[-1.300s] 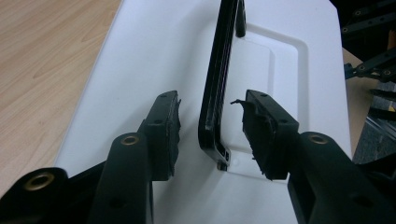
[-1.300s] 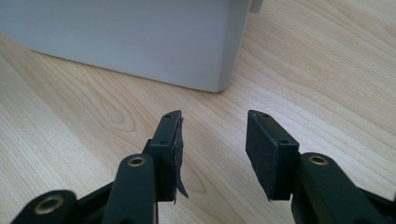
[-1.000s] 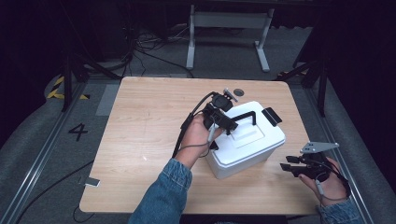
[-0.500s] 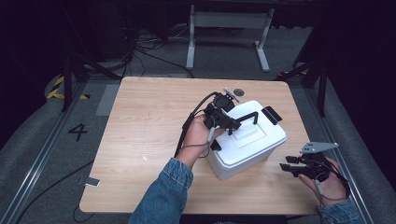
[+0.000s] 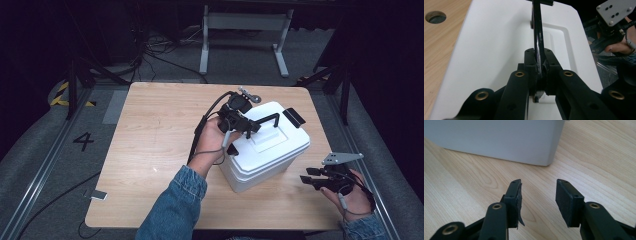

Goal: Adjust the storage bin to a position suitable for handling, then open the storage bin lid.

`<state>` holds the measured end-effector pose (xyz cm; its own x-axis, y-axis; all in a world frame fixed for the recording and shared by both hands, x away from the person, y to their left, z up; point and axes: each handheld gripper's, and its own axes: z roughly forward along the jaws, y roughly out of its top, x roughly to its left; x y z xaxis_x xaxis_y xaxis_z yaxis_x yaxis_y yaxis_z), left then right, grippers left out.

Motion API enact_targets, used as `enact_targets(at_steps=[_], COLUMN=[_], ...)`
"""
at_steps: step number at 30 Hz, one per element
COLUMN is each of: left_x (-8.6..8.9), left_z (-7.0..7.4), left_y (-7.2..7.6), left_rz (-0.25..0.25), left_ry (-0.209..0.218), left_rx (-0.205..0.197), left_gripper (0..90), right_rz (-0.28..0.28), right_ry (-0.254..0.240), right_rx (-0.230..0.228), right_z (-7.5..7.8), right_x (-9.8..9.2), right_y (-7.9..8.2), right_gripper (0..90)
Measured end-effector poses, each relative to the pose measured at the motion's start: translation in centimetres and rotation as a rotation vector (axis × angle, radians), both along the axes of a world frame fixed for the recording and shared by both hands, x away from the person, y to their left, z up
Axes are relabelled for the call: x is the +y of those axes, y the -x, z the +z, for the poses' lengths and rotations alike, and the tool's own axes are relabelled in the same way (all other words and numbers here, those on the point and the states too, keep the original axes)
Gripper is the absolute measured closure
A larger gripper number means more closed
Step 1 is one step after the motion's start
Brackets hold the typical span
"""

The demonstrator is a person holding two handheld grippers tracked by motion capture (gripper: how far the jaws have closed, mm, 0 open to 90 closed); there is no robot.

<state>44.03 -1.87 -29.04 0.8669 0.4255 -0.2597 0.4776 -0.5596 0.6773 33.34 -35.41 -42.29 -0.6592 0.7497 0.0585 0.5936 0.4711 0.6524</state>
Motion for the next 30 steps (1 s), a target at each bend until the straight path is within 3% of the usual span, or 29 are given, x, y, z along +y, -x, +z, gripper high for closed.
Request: enact_targets(at_steps=[14, 21, 30], left_x=[2.9, 5.4, 9.8], left_z=[2.3, 3.3, 4.0], left_y=[0.8, 1.5, 2.4], left_rz=[0.036, 0.065, 0.137], left_ry=[0.02, 0.03, 0.044], left_rx=[-0.044, -0.07, -0.093], left_gripper=[84.4, 84.4, 84.3], right_rz=[-0.006, -0.004, -0.002], right_ry=[0.001, 0.008, 0.014], right_rx=[0.008, 0.005, 0.007], right_z=[-0.2, -0.3, -0.2], right_x=[-0.1, 0.0, 0.2], right_y=[0.3, 0.2, 0.0], right_gripper=[57.3, 57.3, 57.3])
